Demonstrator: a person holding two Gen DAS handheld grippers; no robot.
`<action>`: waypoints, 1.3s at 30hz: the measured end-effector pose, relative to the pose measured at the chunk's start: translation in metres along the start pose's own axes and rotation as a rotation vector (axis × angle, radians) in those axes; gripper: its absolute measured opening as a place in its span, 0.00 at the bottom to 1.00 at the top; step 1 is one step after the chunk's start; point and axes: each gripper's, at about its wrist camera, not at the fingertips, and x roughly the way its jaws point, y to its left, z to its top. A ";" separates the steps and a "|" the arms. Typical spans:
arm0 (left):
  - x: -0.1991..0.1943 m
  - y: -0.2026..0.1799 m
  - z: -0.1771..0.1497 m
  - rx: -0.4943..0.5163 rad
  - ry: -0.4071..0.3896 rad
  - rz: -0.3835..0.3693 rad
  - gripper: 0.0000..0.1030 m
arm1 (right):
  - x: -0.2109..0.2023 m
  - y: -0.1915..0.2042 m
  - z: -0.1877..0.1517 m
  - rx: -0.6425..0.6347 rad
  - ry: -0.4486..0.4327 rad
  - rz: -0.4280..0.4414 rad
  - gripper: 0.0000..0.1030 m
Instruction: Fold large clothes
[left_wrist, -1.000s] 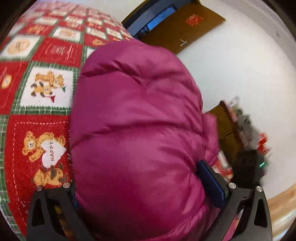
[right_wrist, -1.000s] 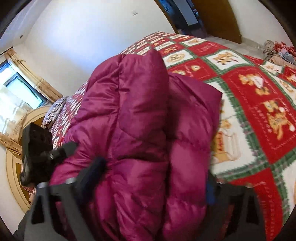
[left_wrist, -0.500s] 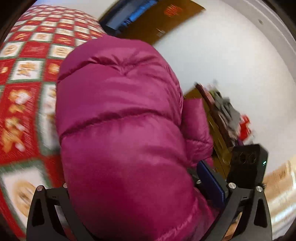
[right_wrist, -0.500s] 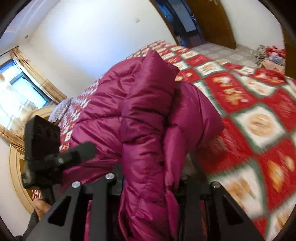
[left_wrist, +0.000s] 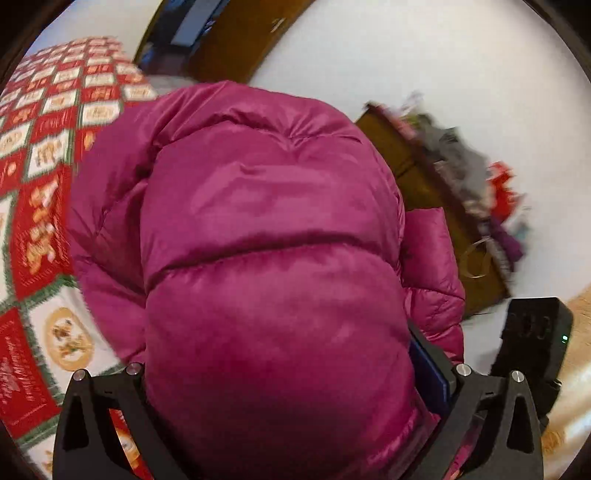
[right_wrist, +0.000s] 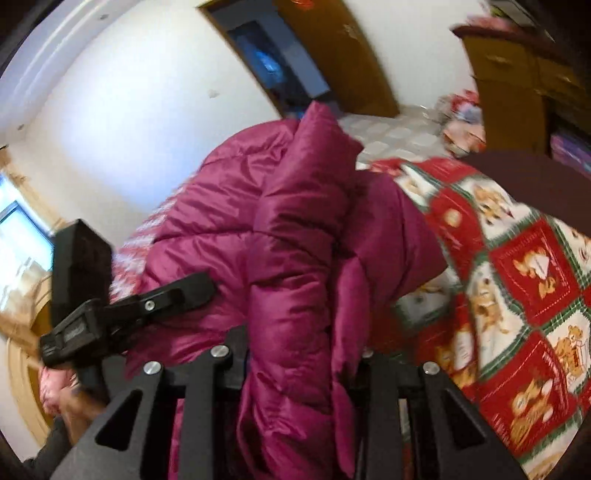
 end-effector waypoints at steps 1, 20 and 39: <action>0.010 0.003 0.001 -0.009 0.015 0.033 0.99 | 0.012 -0.008 0.002 0.012 0.014 -0.027 0.32; -0.004 0.025 -0.004 0.050 0.009 0.186 0.99 | 0.095 -0.055 0.015 0.129 0.090 0.088 0.33; -0.174 0.184 -0.042 -0.285 -0.327 0.341 0.99 | 0.224 0.123 -0.004 -0.130 0.338 0.506 0.34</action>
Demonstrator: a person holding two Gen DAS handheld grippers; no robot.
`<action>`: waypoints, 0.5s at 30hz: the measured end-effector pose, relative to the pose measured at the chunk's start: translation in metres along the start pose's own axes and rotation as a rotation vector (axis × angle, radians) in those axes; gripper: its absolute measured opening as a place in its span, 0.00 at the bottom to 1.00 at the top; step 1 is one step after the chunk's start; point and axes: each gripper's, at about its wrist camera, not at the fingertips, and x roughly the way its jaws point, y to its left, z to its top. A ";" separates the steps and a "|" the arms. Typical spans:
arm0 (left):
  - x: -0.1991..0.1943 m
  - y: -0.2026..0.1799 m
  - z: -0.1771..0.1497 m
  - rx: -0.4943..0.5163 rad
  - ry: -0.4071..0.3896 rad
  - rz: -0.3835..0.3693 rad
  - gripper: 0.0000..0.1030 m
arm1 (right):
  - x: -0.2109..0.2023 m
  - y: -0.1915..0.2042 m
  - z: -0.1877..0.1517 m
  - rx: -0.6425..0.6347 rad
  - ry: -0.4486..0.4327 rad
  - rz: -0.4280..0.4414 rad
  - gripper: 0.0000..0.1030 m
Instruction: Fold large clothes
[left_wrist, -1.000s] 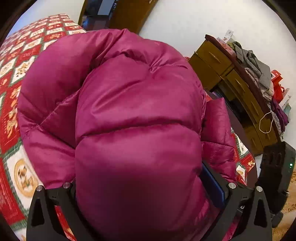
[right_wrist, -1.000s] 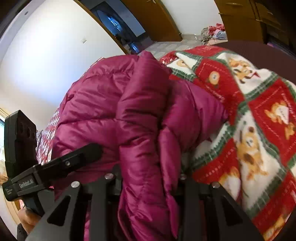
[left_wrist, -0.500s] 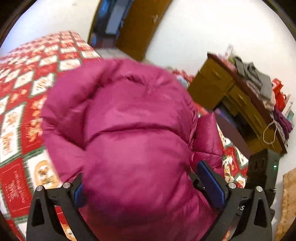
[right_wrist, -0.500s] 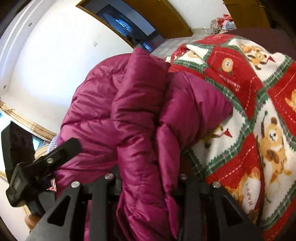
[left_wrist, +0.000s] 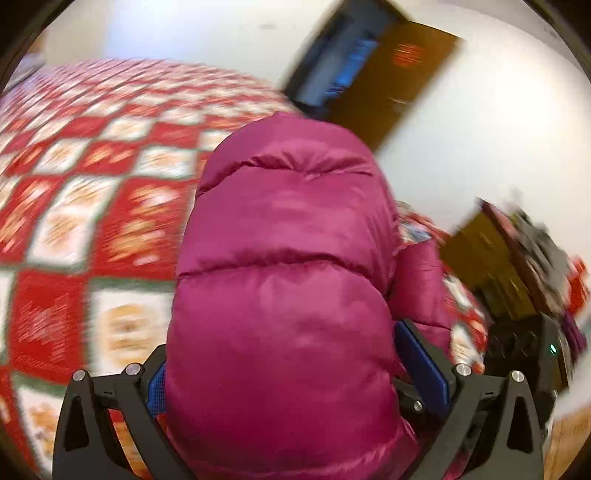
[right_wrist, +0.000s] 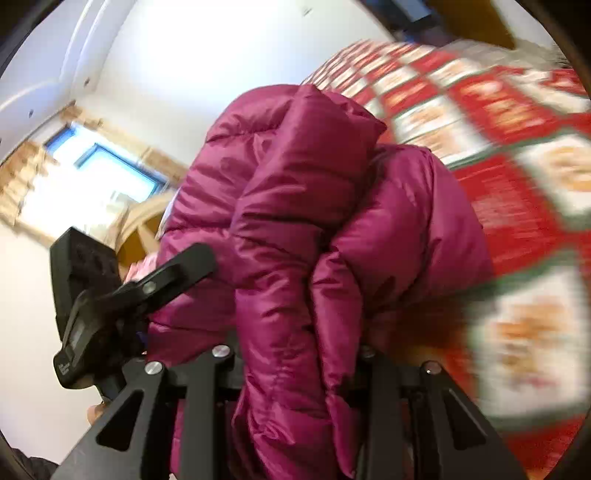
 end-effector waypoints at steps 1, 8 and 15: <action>0.003 0.018 0.001 -0.040 0.008 0.023 0.99 | 0.014 0.002 0.002 -0.004 0.013 0.009 0.34; 0.037 0.049 -0.006 -0.098 0.075 0.064 0.99 | 0.033 -0.021 0.012 0.012 0.001 -0.040 0.52; 0.043 0.053 -0.005 -0.083 0.070 0.045 0.99 | -0.034 -0.013 0.003 -0.093 -0.146 -0.245 1.00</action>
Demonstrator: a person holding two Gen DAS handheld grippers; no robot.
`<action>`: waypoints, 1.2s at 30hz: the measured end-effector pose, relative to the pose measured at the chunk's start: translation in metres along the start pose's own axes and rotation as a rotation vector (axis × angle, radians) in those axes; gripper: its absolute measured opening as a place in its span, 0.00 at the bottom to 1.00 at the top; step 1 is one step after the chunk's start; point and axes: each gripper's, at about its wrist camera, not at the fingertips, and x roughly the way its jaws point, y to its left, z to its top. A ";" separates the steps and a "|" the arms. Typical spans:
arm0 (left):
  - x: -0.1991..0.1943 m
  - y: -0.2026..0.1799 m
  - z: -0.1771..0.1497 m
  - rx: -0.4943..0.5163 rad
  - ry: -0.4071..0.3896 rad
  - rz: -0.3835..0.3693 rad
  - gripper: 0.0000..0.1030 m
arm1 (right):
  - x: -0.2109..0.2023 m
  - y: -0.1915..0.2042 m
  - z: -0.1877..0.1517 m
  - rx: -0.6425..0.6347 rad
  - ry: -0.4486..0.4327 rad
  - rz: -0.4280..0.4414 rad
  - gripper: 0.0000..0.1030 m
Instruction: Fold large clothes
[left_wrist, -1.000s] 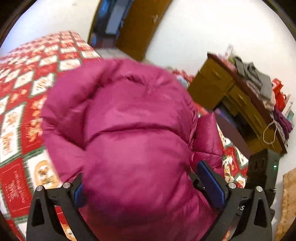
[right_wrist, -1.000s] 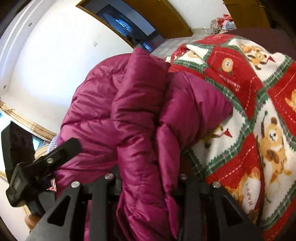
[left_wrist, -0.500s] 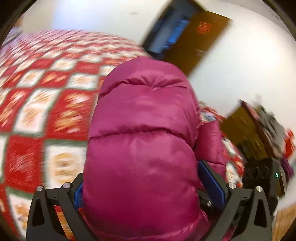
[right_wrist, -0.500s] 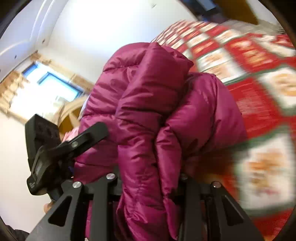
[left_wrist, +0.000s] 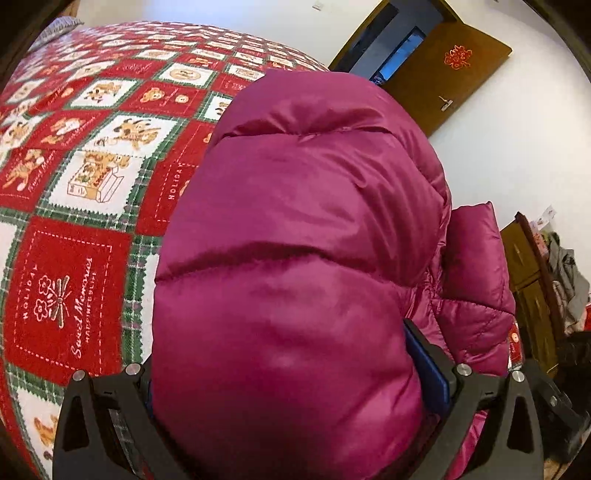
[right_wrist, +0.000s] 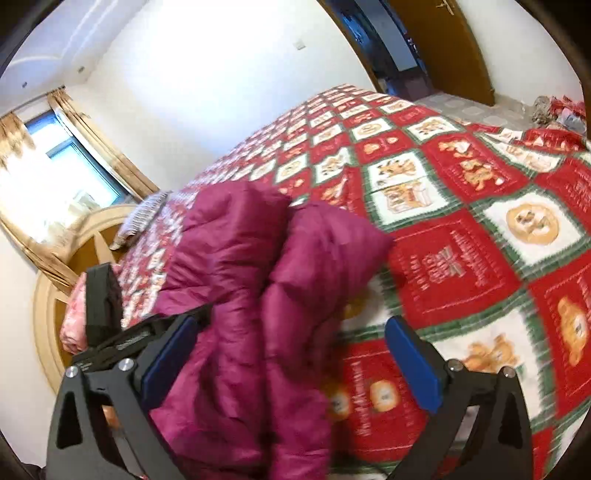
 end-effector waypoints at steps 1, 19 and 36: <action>-0.001 0.005 0.001 0.004 0.000 -0.007 0.99 | 0.014 -0.006 0.004 0.014 0.058 0.015 1.00; -0.028 0.001 0.004 0.059 -0.038 -0.149 0.99 | 0.034 0.042 -0.011 -0.077 0.196 0.194 0.37; 0.066 -0.254 0.017 0.480 0.188 -0.195 0.99 | -0.167 -0.152 0.019 0.219 -0.033 -0.075 0.37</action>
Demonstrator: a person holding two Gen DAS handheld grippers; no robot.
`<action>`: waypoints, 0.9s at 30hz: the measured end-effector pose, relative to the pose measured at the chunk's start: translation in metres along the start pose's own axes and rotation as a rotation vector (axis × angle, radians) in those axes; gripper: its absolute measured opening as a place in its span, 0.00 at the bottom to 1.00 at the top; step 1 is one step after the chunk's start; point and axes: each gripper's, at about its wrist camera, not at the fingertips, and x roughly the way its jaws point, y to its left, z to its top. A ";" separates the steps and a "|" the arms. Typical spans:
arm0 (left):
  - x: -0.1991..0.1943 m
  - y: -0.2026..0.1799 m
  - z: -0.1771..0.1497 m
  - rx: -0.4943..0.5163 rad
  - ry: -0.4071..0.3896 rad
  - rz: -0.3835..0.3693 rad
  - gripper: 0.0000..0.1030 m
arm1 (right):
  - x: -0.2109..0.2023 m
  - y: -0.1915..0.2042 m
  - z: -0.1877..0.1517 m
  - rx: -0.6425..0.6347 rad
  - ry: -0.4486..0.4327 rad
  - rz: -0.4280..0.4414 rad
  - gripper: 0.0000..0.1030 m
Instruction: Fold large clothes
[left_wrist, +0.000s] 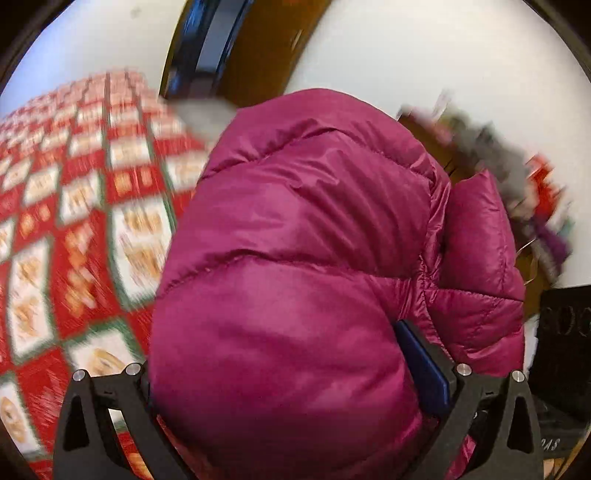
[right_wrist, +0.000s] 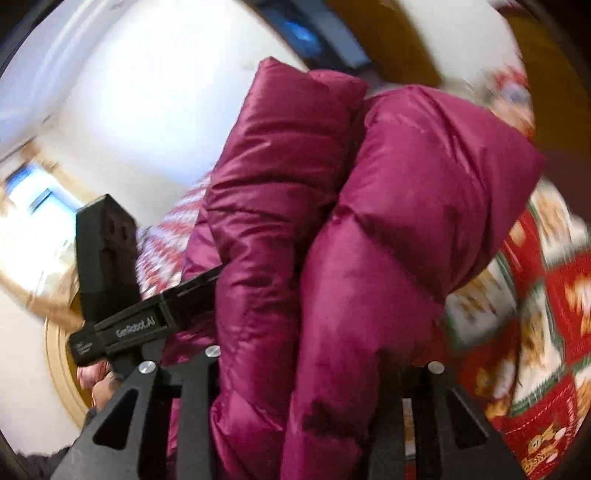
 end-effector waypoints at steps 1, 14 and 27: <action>0.022 0.004 -0.003 -0.007 0.050 0.028 0.99 | 0.010 -0.019 -0.005 0.029 0.015 -0.027 0.37; 0.046 -0.009 -0.026 0.081 0.039 0.161 0.99 | -0.020 -0.096 -0.039 0.198 -0.060 -0.084 0.59; -0.089 0.035 -0.028 0.076 -0.240 0.136 0.99 | -0.166 0.058 -0.101 -0.124 -0.480 -0.383 0.48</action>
